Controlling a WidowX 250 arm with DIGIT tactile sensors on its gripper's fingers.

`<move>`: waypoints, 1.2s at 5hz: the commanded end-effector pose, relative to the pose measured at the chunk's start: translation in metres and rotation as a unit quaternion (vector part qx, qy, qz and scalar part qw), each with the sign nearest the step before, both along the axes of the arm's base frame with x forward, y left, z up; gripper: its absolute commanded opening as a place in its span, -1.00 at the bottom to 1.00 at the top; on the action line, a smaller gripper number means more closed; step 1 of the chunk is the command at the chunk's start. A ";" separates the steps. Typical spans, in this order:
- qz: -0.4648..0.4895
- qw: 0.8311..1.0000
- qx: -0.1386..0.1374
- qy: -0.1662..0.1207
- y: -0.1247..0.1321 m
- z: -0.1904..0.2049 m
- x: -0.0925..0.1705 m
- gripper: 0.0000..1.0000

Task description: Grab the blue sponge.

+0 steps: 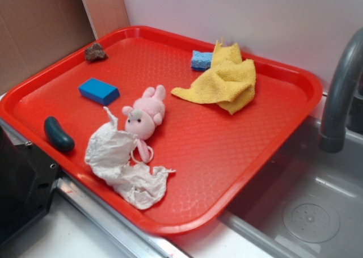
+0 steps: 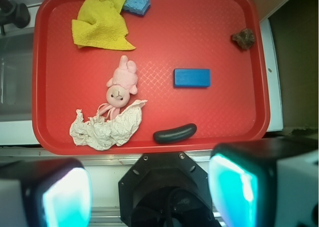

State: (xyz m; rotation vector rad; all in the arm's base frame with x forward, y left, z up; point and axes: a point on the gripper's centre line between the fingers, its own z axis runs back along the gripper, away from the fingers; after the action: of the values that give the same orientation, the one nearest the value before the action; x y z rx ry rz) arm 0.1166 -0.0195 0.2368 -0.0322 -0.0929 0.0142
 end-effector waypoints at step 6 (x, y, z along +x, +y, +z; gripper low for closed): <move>-0.352 0.934 0.016 -0.058 0.011 -0.160 0.207 1.00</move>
State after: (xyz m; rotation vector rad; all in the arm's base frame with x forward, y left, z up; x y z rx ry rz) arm 0.3159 0.0057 0.0625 -0.0566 -0.1517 -0.6891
